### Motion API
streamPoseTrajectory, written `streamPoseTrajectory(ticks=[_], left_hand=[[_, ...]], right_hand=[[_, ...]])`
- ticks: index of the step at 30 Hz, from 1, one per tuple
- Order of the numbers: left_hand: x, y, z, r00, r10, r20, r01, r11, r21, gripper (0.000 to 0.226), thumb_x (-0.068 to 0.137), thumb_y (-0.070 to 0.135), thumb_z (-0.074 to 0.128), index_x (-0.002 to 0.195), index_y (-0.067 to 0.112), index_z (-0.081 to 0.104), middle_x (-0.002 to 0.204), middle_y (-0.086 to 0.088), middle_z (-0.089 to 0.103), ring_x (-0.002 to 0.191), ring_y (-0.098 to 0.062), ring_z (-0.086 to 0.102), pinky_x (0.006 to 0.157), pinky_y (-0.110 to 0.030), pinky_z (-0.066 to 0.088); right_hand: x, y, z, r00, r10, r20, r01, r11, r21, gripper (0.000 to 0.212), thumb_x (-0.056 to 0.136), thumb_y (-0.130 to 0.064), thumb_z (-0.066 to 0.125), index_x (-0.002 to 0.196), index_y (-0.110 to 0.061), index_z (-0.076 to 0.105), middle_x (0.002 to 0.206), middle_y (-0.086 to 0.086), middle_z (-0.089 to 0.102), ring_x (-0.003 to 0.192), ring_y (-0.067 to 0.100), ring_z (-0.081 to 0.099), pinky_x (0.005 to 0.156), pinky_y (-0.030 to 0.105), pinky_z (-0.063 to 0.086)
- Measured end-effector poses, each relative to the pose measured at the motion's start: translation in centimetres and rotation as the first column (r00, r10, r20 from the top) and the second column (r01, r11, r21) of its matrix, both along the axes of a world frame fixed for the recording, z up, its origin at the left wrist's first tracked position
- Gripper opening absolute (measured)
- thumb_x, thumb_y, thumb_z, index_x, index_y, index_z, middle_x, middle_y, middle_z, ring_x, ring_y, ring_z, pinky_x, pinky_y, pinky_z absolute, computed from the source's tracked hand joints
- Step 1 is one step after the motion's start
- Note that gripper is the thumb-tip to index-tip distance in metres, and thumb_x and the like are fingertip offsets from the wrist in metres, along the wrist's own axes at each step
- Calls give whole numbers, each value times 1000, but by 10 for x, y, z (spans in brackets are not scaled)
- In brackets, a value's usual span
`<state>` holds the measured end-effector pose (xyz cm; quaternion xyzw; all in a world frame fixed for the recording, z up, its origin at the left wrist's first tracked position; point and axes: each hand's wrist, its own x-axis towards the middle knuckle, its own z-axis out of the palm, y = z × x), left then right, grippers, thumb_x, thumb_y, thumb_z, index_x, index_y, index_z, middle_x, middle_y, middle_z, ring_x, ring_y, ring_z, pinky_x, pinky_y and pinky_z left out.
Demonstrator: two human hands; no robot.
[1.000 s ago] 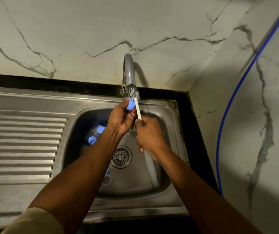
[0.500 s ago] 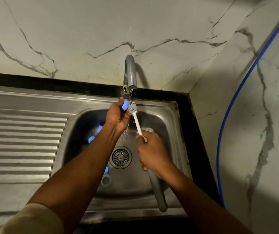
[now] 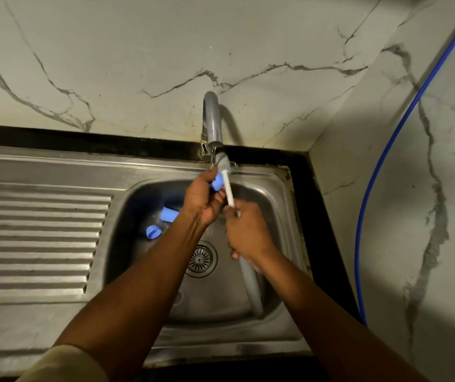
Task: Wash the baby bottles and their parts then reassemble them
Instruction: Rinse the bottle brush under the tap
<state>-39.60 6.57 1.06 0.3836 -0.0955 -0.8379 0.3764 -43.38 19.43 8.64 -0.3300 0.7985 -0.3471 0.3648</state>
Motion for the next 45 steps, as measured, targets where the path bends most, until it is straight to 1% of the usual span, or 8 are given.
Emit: streamPoseTrajectory(ticks=[2,7,14,19,25,31,42,45], left_hand=[[5,-12,-4,999,48,-1,-48,997,58,16,97,17,60,102,3,64,86,-9,60,75,-17,60,101,-32,47],[2,-7,-2,998,10,-65,-9,1000,10,11,100,8,55,99,1,64,87,-13,67,65,-16,66,56,-22,56],[16,-14,4,988,7,-157,-5,1000,13,24,102,8,50,119,-7,57,111,-26,61,93,-34,65,74,-40,63],[16,-10,3,981,25,-194,-20,999,30,43,101,7,52,139,-13,47,135,-30,58,128,-41,56,96,-48,52],[22,-17,3,969,112,-220,-97,992,79,42,101,14,54,136,-9,52,108,-23,67,97,-29,68,89,-42,57],[9,-3,8,986,38,-165,-35,999,18,24,102,8,50,119,-5,60,112,-21,64,99,-26,65,90,-39,56],[14,-11,9,971,134,-199,-119,989,86,19,100,8,53,112,-6,59,98,-19,63,85,-23,64,89,-37,57],[20,-13,3,996,85,8,-83,984,-155,23,96,5,62,117,-3,60,97,-15,67,86,-21,67,92,-36,56]], right_hand=[[13,19,1,994,112,-18,-111,993,40,25,105,-28,43,120,-18,61,76,4,58,46,12,55,38,23,44],[-1,1,2,999,-12,34,14,999,-48,20,105,-23,43,106,-16,62,66,4,54,41,12,50,39,25,44],[5,17,7,987,149,-67,-151,988,-25,23,105,-28,44,118,-24,63,67,-5,51,42,8,51,37,21,41],[-12,-10,3,999,45,-16,-45,998,-49,21,105,-23,44,92,-22,60,65,1,55,39,9,49,39,24,41],[12,18,-9,967,158,-202,-148,987,60,23,104,-32,42,116,-25,61,93,6,62,71,24,67,62,43,61],[-7,-3,3,983,95,-156,-92,995,27,23,106,-23,43,114,-13,62,74,2,59,44,8,56,36,19,43],[7,8,0,981,163,-104,-161,987,28,25,105,-27,43,121,-17,60,86,6,62,48,13,59,37,23,45],[7,18,-4,985,123,-125,-125,992,-5,22,105,-26,43,112,-18,62,80,5,60,45,10,58,36,22,44]])
